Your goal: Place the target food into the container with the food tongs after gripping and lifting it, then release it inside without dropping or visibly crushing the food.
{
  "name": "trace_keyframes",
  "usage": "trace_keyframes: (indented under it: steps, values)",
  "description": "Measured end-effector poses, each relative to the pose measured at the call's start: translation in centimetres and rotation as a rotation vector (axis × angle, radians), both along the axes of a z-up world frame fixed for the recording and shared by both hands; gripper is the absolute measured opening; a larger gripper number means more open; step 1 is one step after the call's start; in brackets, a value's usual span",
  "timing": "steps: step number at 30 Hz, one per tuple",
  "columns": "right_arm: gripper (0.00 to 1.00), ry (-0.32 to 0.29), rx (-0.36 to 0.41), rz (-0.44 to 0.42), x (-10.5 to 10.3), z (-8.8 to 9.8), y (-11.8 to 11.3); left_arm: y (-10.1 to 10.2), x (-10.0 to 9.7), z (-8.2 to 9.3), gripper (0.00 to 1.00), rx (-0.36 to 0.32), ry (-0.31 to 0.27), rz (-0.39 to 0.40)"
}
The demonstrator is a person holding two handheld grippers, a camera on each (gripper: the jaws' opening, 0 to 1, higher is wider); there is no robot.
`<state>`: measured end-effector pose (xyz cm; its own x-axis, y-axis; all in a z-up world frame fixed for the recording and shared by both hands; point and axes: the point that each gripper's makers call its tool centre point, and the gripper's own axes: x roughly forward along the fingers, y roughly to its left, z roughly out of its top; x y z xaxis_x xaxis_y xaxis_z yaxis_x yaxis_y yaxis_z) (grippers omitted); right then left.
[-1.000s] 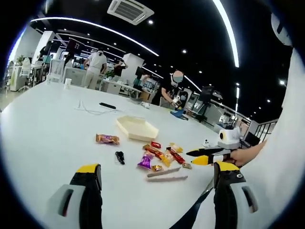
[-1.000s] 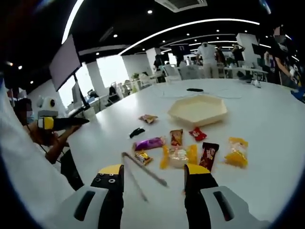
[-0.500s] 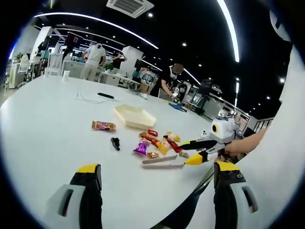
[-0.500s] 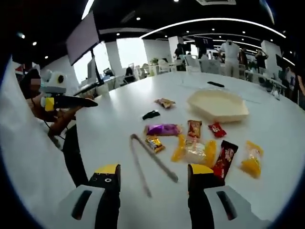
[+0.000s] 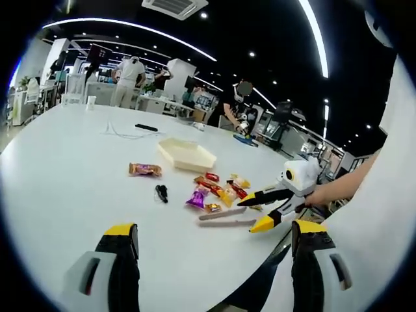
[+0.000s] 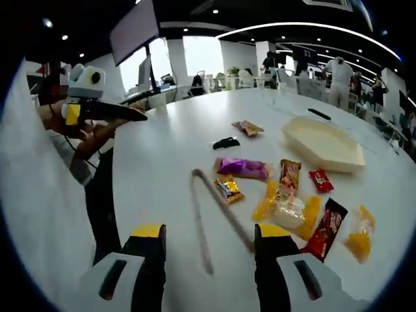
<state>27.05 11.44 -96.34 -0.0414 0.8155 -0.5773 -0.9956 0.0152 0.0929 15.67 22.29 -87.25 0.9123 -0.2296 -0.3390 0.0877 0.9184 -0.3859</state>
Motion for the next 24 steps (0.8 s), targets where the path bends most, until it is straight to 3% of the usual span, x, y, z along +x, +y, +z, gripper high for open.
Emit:
trace_keyframes:
  steps: [9, 10, 15, 24]
  values:
    - [0.43, -0.064, -0.038, 0.037, 0.5, -0.3, 0.0, -0.6, 0.7, 0.0, 0.99, -0.028, -0.012, 0.021]
    - [0.41, -0.093, -0.043, 0.047, 0.6, -0.4, 0.1, -0.8, 0.8, 0.0, 0.99, -0.028, -0.012, 0.017]
    - [0.34, -0.114, -0.033, 0.023, 1.2, -0.5, 0.1, -1.0, 1.1, 0.2, 0.99, -0.033, -0.018, 0.012]
    - [0.36, -0.144, -0.013, 0.035, 1.3, -1.4, 0.2, -0.9, 1.1, 0.0, 0.99, -0.04, -0.02, 0.014]
